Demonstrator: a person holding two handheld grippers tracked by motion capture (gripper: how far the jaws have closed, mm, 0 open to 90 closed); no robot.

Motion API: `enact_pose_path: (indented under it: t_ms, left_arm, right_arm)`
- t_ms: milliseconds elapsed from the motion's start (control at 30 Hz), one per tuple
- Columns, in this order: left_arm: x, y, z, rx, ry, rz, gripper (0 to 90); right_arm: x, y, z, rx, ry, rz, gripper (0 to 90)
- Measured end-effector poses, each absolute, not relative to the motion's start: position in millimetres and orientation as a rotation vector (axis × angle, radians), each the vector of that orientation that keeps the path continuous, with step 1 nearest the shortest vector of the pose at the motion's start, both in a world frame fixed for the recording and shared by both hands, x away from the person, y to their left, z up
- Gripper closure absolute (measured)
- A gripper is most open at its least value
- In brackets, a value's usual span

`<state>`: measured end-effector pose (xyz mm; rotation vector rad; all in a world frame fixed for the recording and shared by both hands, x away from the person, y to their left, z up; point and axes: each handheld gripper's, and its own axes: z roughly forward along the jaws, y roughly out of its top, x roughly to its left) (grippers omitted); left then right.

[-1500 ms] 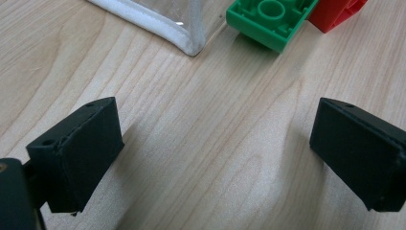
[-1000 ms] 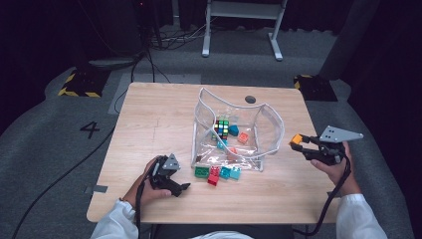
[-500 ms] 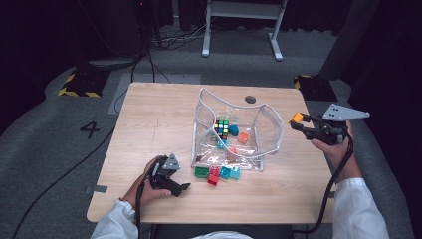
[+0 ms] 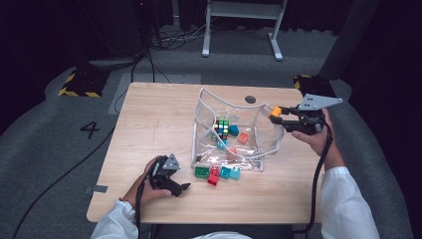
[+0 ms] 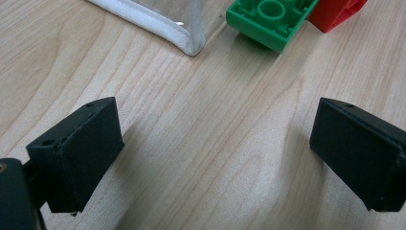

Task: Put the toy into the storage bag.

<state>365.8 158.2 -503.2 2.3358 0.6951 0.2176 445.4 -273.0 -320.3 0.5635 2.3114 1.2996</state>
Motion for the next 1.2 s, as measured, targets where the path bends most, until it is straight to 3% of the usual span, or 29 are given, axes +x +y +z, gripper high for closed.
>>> enact_pose_path:
  t_ms: [367,1200]
  left_arm:
    - [366,158,-503,2.336,0.695,0.219,4.1]
    - [366,158,-503,2.336,0.695,0.218,4.1]
  right_arm:
    - [461,-225,-334,0.396,2.510,1.166,59.1]
    - [483,-188,-351,0.371,2.739,0.610,59.0]
